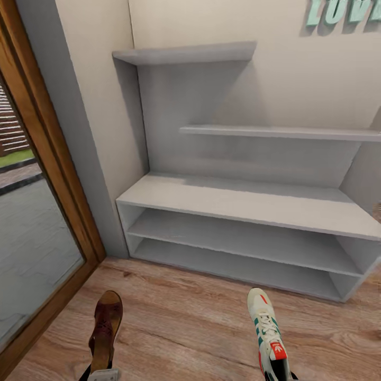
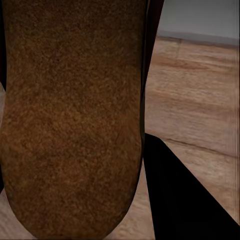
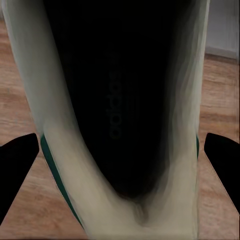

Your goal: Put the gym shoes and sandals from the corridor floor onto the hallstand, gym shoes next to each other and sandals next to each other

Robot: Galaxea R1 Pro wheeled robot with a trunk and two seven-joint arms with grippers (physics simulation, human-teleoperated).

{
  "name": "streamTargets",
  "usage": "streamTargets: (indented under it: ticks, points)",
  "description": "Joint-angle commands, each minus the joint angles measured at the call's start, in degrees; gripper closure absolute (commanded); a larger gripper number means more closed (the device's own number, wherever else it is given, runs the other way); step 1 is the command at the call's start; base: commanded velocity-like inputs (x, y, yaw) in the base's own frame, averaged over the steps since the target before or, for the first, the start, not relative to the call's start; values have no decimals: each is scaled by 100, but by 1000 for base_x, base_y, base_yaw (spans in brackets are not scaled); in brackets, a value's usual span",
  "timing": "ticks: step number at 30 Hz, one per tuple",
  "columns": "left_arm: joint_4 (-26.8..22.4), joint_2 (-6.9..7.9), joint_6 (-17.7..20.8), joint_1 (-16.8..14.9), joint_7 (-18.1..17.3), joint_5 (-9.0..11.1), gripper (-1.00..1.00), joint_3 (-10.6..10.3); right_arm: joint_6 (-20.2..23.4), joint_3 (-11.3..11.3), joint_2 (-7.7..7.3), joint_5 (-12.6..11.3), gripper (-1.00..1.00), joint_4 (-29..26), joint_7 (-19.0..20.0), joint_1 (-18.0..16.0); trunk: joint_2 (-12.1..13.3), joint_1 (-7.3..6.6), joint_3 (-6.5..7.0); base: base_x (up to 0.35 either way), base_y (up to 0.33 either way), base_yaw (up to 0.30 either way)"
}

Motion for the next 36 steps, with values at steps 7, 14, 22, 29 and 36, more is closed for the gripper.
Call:
streamTargets:
  ticks: [7,14,22,29,36]
  points:
    - [-1,-7,-14,-2,14,-81,100,37,-21,-43,5,57,100,6,23,-5,-2,-1,-5,1,1,-266]
    - [-1,-7,-17,-2,14,-81,100,37,-21,-42,5,57,100,12,23,-5,-2,-1,-5,0,0,-266]
    - [-1,-2,-14,-2,14,-75,100,37,-21,-42,5,57,100,19,22,-3,-2,-1,-5,0,0,-265]
    - [-1,2,-11,-2,14,-74,100,37,-21,-42,5,57,100,19,18,-4,-2,-1,-5,0,0,-253]
    - [-1,2,-13,-2,14,-74,100,37,-27,-42,5,57,100,0,15,-6,-2,-1,-5,0,0,-64]
